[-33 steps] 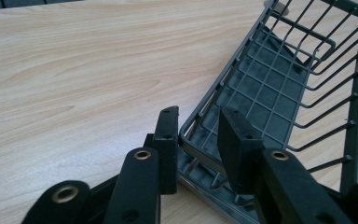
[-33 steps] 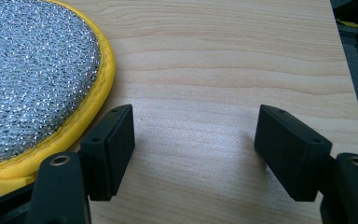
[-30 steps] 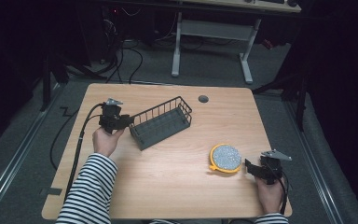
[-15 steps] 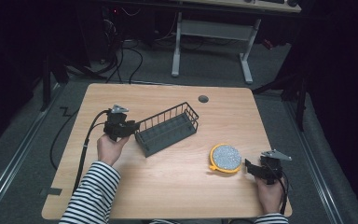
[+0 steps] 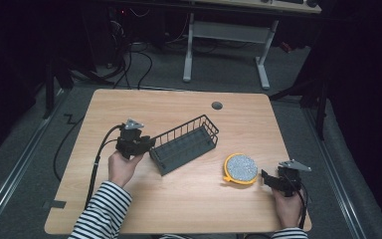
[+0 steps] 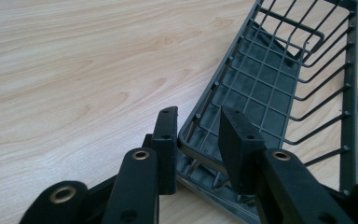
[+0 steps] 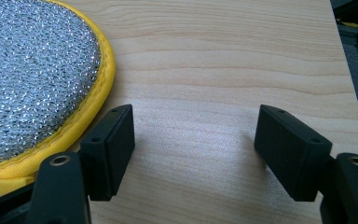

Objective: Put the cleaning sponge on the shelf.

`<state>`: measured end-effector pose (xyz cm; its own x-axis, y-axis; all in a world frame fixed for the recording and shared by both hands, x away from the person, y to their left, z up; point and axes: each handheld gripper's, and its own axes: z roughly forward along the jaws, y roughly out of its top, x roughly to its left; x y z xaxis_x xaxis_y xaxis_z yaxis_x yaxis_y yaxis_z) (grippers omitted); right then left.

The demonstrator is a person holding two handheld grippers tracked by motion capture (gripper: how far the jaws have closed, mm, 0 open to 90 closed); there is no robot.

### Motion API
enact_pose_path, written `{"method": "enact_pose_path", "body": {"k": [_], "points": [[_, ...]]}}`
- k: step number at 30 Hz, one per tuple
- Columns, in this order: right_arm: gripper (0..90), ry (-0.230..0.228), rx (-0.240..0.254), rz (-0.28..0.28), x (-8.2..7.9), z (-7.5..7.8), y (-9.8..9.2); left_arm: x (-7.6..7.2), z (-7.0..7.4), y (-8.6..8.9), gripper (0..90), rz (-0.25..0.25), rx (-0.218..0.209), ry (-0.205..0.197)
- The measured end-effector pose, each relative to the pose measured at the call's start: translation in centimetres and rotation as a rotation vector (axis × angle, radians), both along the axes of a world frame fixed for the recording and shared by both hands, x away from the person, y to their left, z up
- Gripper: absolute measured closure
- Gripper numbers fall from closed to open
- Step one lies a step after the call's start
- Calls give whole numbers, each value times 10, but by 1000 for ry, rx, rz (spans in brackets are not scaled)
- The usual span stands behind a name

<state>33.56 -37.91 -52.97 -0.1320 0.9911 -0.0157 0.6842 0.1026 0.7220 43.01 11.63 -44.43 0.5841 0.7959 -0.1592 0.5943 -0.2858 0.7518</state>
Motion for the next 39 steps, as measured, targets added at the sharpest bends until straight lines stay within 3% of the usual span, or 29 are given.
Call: {"method": "enact_pose_path", "body": {"k": [6,9,16,21,25,30,39], "points": [[289,0,0,0,0,0,0,-10,0,-5,681,-11,-12,5],[289,0,0,0,0,0,0,-15,1,-11,680,-16,2,4],[289,1,-1,0,0,0,0,-18,-1,-9,667,-32,-27,-5],[289,0,-1,0,0,0,0,-19,5,-4,541,-21,-52,-20],[289,0,-2,0,0,0,0,-22,14,9,466,17,-63,-52],[290,0,-3,0,0,0,0,-28,20,26,444,47,-81,-74],[290,0,-3,0,0,0,0,-37,16,53,441,93,-77,-73]]}}
